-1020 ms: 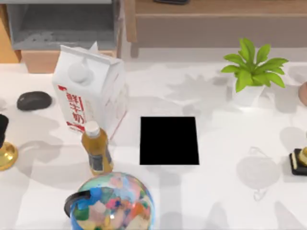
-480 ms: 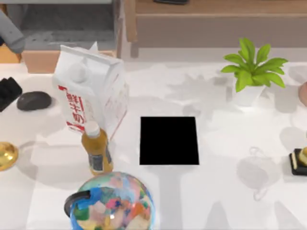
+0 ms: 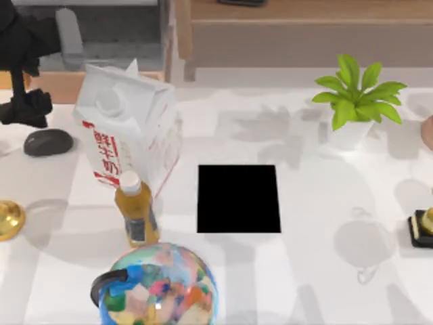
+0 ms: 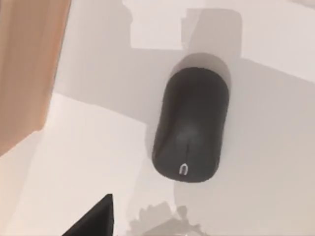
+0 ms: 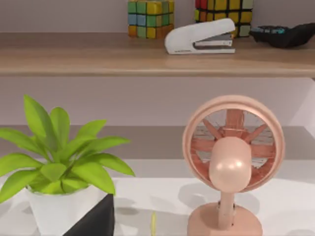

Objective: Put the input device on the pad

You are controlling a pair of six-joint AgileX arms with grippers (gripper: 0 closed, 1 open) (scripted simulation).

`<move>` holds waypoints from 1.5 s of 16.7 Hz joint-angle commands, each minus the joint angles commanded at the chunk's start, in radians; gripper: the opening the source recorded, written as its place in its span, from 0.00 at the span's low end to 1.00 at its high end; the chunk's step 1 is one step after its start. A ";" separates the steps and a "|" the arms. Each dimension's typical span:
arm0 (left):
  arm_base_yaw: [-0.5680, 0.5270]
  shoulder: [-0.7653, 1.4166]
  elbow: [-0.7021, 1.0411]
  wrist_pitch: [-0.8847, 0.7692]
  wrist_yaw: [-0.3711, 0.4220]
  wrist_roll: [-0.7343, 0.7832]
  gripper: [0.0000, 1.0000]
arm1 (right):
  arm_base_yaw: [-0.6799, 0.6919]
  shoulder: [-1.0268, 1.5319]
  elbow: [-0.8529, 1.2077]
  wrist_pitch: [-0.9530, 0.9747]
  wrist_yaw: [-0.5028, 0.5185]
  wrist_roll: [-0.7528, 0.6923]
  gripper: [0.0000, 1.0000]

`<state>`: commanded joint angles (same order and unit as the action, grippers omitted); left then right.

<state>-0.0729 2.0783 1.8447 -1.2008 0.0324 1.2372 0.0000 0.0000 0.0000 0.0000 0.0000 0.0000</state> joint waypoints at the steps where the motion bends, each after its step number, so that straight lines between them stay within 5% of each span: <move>1: 0.001 0.060 0.060 -0.041 -0.002 0.044 1.00 | 0.000 0.000 0.000 0.000 0.000 0.000 1.00; 6: 0.035 0.234 0.243 -0.151 -0.022 0.157 1.00 | 0.000 0.000 0.000 0.000 0.000 0.000 1.00; 14: 0.045 0.242 0.262 -0.152 -0.026 0.159 1.00 | 0.000 0.000 0.000 0.000 0.000 0.000 1.00; 25: 0.051 0.272 -0.017 0.148 -0.027 0.161 1.00 | 0.000 0.000 0.000 0.000 0.000 0.000 1.00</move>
<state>-0.0223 2.3503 1.8280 -1.0527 0.0054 1.3986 0.0000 0.0000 0.0000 0.0000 0.0000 0.0000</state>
